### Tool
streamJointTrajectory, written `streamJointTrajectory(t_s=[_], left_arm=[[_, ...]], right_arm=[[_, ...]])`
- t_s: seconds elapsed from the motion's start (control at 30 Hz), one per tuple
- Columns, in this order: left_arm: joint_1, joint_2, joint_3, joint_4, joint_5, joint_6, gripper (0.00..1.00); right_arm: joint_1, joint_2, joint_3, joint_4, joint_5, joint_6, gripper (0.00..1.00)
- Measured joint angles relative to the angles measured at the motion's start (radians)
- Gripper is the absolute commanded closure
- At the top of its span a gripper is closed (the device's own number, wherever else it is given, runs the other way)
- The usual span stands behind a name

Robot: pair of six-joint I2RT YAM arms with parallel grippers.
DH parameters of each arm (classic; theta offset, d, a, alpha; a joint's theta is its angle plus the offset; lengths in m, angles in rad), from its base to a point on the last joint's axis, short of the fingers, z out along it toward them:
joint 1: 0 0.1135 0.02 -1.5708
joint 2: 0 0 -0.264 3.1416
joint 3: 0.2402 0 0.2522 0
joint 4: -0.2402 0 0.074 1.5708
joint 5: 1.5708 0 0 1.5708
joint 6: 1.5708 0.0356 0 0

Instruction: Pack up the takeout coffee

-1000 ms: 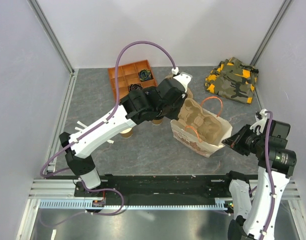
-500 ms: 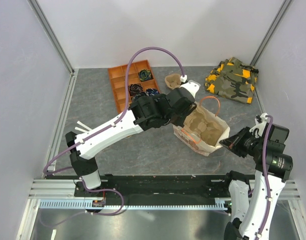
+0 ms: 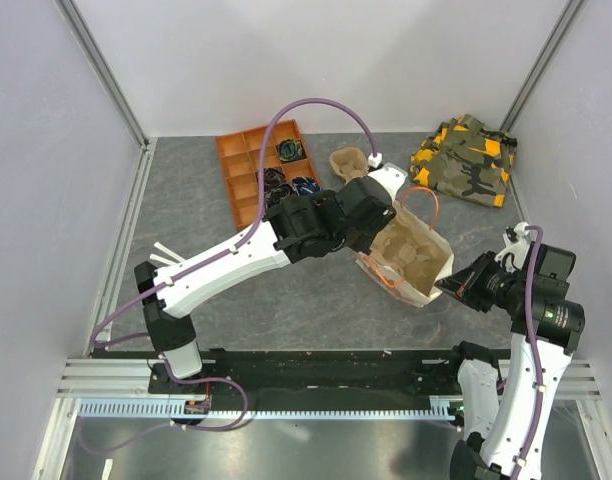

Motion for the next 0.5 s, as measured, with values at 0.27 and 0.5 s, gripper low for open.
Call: streamJointTrajectory(t_s=[0.27, 0.5], left_arm=[[0.009, -0.048, -0.019, 0.031, -0.005, 0.076, 0.98], [0.014, -0.048, -0.020, 0.058, -0.005, 0.152, 0.98]], right_arm=[[0.000, 0.027, -0.016, 0.000, -0.048, -0.011, 1.00], [0.000, 0.034, -0.023, 0.000, -0.071, -0.013, 1.00]])
